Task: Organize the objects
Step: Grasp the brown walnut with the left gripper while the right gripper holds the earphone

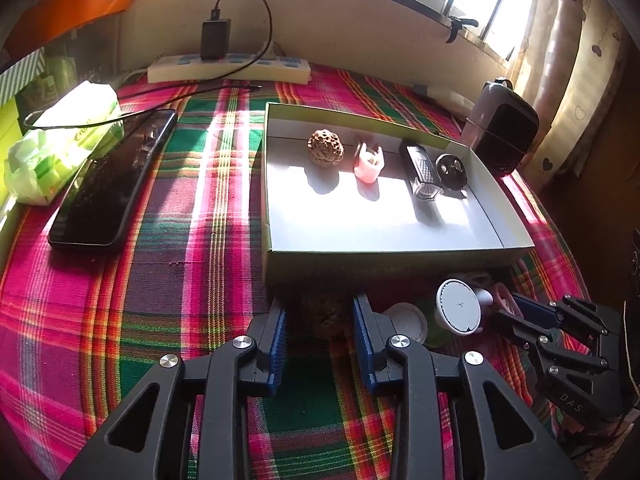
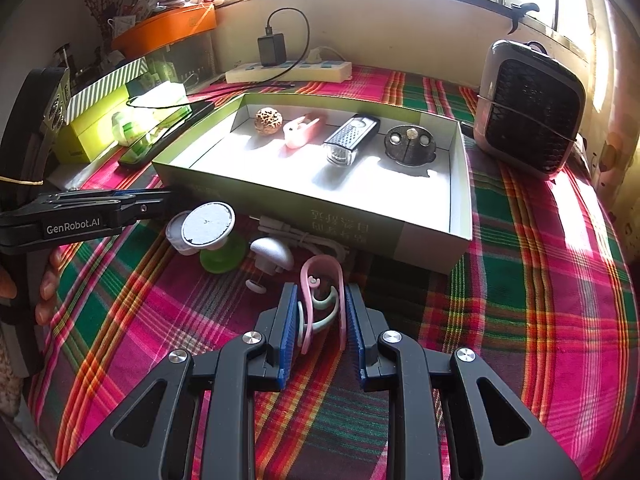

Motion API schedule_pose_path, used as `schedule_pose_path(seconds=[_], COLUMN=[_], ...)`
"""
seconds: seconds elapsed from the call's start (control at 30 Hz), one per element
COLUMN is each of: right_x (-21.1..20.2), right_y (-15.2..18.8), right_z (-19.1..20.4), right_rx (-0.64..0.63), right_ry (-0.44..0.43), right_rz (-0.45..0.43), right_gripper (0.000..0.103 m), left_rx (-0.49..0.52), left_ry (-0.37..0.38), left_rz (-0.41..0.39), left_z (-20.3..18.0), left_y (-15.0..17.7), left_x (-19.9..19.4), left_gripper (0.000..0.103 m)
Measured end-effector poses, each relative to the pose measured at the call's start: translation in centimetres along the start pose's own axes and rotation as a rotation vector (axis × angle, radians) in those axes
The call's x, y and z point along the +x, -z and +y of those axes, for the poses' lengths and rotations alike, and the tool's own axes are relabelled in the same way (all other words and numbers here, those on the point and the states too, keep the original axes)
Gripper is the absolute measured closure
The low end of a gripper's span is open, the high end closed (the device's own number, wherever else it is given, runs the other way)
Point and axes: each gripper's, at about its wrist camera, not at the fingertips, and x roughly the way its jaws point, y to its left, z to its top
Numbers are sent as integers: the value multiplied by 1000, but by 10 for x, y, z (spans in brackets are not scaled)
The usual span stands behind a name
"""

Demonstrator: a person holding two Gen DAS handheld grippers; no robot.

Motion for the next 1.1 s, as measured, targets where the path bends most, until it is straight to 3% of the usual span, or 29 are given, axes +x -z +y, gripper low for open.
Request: schedule_pose_path(seconds=[1.1], right_x=[1], right_y=[-1], right_z=[-1], right_rx=[3], right_ry=[2], right_rz=[-1], right_gripper=[78], left_rx=[7], left_ry=[-7], left_rz=[-9], left_z=[0], left_y=[1], left_x=[-4], left_gripper=[75])
